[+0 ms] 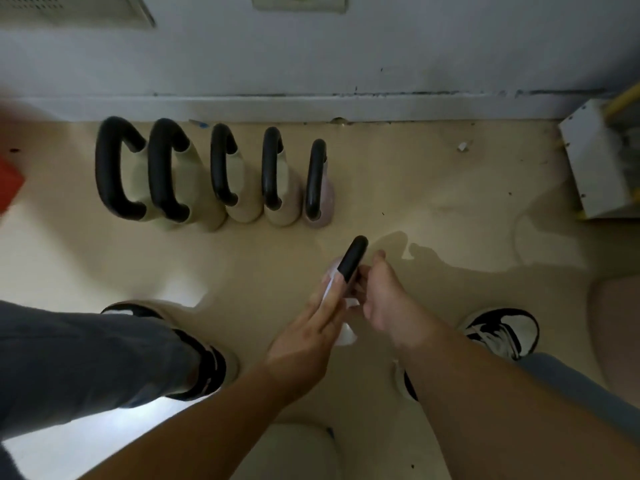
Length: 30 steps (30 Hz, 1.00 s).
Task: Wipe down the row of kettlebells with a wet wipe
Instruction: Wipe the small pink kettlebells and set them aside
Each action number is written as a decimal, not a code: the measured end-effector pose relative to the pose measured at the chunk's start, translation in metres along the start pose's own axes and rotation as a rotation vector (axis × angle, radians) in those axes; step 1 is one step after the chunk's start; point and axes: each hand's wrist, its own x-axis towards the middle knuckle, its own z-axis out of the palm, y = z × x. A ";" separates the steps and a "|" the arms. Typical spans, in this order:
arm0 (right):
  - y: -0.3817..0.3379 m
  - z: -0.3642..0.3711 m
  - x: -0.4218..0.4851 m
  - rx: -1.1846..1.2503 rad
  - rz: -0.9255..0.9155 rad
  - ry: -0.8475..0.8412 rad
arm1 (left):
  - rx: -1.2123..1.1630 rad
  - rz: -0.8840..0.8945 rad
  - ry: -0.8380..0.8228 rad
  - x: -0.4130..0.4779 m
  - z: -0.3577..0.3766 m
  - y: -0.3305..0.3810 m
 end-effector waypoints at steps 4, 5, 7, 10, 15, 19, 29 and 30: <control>-0.001 0.014 -0.007 -0.030 -0.012 0.031 | -0.143 -0.077 0.020 -0.036 0.021 -0.004; -0.001 0.014 -0.006 -0.015 -0.013 0.021 | -0.183 -0.119 0.004 -0.046 0.031 -0.009; 0.000 0.011 -0.007 0.043 -0.002 -0.011 | -0.277 -0.201 0.002 -0.061 0.046 -0.018; 0.003 0.004 -0.006 0.090 -0.009 -0.024 | -0.634 -0.686 0.045 -0.041 0.027 -0.018; 0.006 0.006 -0.006 0.057 0.061 -0.035 | -1.418 -1.148 0.097 0.032 -0.024 -0.001; 0.006 0.004 -0.007 0.146 0.086 -0.080 | -1.594 -1.353 0.212 0.063 -0.035 0.041; 0.001 0.002 -0.015 0.077 0.074 -0.076 | -0.975 -0.743 0.220 0.055 -0.052 0.037; 0.001 0.003 -0.016 0.085 0.081 -0.075 | -0.893 -0.673 0.139 0.049 -0.039 0.031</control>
